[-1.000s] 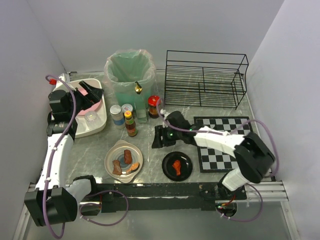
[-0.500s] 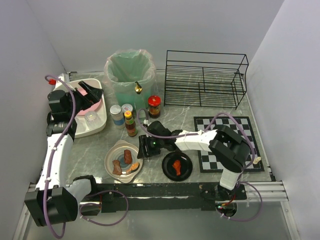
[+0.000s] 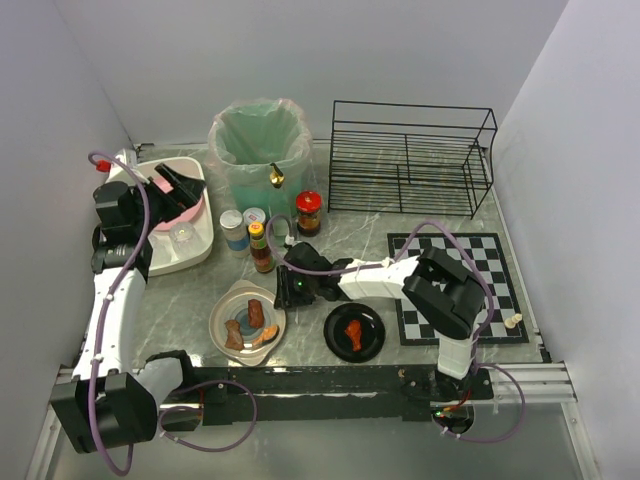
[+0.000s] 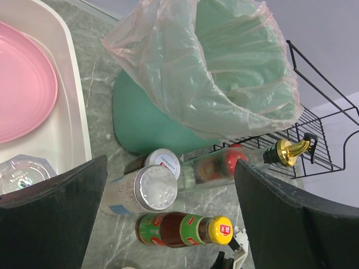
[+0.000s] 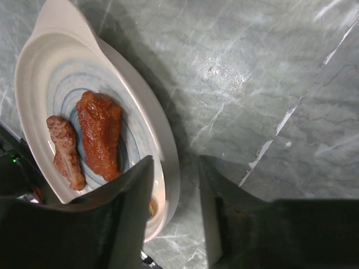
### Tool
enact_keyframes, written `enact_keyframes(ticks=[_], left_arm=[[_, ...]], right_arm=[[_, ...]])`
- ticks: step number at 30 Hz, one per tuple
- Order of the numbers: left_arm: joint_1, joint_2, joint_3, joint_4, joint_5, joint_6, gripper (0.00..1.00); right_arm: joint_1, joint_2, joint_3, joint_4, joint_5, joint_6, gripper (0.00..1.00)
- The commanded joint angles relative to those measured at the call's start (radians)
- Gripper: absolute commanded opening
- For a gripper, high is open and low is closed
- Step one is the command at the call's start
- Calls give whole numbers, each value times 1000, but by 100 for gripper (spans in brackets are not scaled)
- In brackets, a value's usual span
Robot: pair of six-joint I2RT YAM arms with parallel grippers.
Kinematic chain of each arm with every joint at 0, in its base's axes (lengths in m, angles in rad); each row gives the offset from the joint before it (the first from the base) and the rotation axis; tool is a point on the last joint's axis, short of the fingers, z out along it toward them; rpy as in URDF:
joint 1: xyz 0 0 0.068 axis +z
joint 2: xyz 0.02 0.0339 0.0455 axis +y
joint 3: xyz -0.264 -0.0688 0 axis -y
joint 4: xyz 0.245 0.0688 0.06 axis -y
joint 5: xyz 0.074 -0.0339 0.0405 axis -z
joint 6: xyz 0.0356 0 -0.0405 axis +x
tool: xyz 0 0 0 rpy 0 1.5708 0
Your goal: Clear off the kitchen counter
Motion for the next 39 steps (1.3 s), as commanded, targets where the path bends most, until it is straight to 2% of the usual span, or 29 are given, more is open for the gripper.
enact_keyframes(ticks=[1,7,12,18,29,35,39], left_arm=[[6,-21,-6,27,26,-8,99],[6,-15,-14,27,34,-16,99],[4,-44,-35,8,33,-20,99],[1,-82,-3,-125,-21,1,99],[-17,-242,-55,-294,28,-19,100],[-22,-321,-150,-265,160,-97,99],[-22,-374,-216,-240,213,-144,98]], right_arm=[[24,35,19,-26,40,-5,40],[28,38,32,-72,87,-24,22],[28,18,30,-90,100,-31,0],[24,-51,12,-106,103,-48,0],[-22,-239,-106,-155,57,-71,0],[-68,-385,-149,-202,57,-87,0],[-91,-426,-135,-236,39,-99,0]])
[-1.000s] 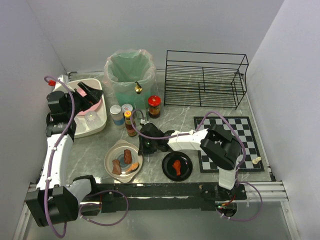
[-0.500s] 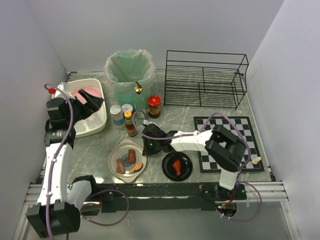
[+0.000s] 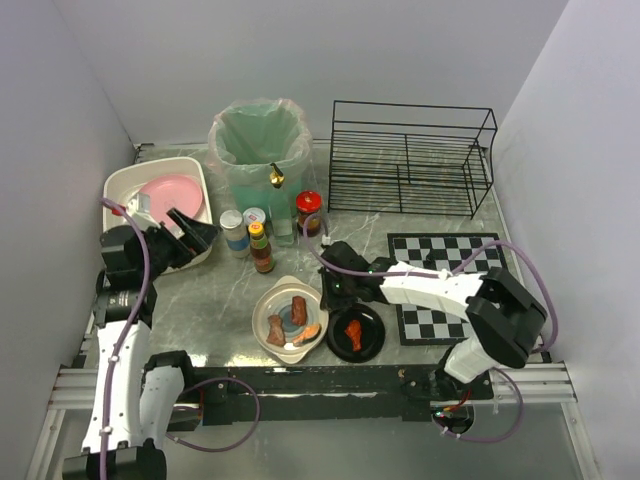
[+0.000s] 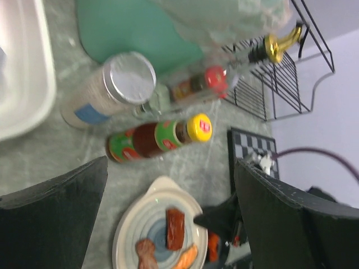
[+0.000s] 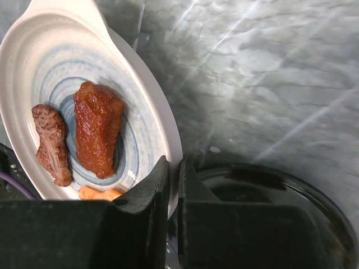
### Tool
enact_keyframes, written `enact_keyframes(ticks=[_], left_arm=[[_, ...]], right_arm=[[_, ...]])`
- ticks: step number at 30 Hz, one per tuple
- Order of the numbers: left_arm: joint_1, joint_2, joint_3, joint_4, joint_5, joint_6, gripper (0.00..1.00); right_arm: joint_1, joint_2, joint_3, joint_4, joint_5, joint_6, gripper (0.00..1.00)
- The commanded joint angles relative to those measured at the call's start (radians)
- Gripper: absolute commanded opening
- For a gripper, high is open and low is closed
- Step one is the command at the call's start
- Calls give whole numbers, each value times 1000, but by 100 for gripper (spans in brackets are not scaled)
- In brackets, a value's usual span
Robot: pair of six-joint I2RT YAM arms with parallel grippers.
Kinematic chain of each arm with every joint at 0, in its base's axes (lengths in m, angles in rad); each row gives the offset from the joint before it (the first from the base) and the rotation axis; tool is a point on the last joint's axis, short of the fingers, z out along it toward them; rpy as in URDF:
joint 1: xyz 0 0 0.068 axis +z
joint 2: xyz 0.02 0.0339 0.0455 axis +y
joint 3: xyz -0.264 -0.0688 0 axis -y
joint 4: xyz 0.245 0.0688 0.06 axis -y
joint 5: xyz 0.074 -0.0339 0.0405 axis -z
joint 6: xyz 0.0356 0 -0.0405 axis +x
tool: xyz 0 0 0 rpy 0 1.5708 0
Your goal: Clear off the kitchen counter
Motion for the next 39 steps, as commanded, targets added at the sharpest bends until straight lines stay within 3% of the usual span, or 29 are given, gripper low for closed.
enact_keyframes(ticks=[1,10,19,25,30,39], left_arm=[[-3,-59,-47,25,109,-77,98],[-6,-142,-110,-1,186,-128,98],[-37,-119,-169,14,223,-137,95],[-68,-138,-231,112,267,-215,84],[-107,-139,-290,237,319,-303,83],[-195,-130,-294,258,288,-312,81]], right_arm=[[-22,-106,45,47,-66,10,0],[-79,-192,6,47,-113,13,0],[-120,-295,9,6,-127,13,0],[-151,-345,26,-20,-159,19,0],[-162,-376,52,-46,-167,17,0],[-177,-414,69,-49,-201,34,0]])
